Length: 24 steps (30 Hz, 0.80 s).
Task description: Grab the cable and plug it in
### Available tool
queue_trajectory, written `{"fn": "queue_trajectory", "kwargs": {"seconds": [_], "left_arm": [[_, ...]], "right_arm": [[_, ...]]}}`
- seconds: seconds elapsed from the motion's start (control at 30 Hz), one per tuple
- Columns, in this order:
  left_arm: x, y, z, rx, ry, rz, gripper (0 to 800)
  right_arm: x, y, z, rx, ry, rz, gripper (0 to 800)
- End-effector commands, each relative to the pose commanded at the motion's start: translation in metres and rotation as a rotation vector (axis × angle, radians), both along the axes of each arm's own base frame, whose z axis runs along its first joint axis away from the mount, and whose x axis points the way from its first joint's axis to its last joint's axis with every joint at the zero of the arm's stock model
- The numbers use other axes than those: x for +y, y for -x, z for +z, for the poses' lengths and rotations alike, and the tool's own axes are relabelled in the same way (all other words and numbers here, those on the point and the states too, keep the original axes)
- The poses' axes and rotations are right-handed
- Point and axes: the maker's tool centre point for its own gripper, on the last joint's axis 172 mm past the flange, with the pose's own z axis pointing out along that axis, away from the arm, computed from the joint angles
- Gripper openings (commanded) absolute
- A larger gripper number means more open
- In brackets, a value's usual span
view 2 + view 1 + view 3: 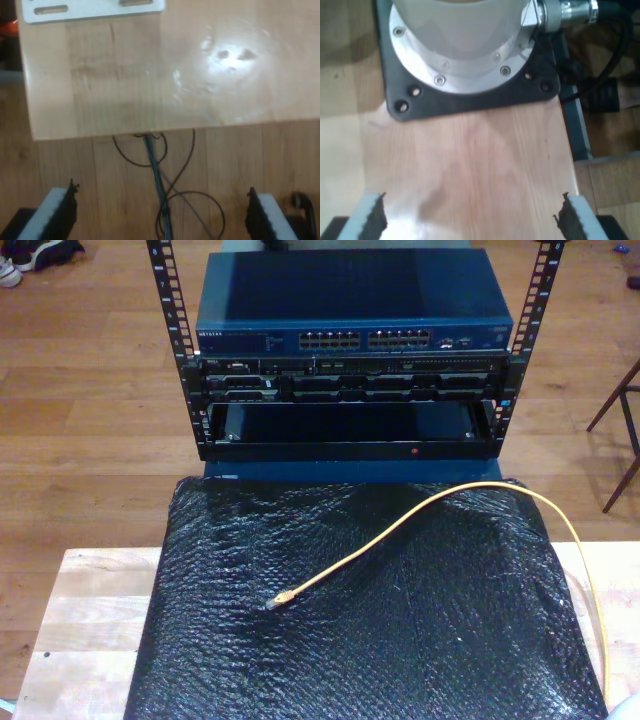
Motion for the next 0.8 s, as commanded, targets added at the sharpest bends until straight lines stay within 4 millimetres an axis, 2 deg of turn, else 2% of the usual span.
{"fn": "queue_trajectory", "kwargs": {"seconds": [0.1,0.2,0.33,0.5,0.8], "left_arm": [[0.002,-0.003,0.006,-0.005,0.002,0.012,800],[0.003,-0.015,0.013,-0.041,0.01,0.039,800],[0.004,-0.025,0.024,-0.066,0.021,0.053,800],[-0.007,-0.04,0.039,-0.061,0.064,0.051,800],[-0.02,-0.062,0.048,0.007,0.08,0.056,800]], "right_arm": [[-0.004,-0.014,0.015,-0.032,-0.015,-0.076,799],[-0.008,-0.023,0.03,-0.047,-0.024,-0.154,798],[-0.005,-0.039,0.045,-0.067,-0.072,-0.227,798],[0.015,-0.069,0.063,-0.084,-0.186,-0.249,798],[0.038,-0.1,0.089,-0.111,-0.309,-0.247,798]]}}
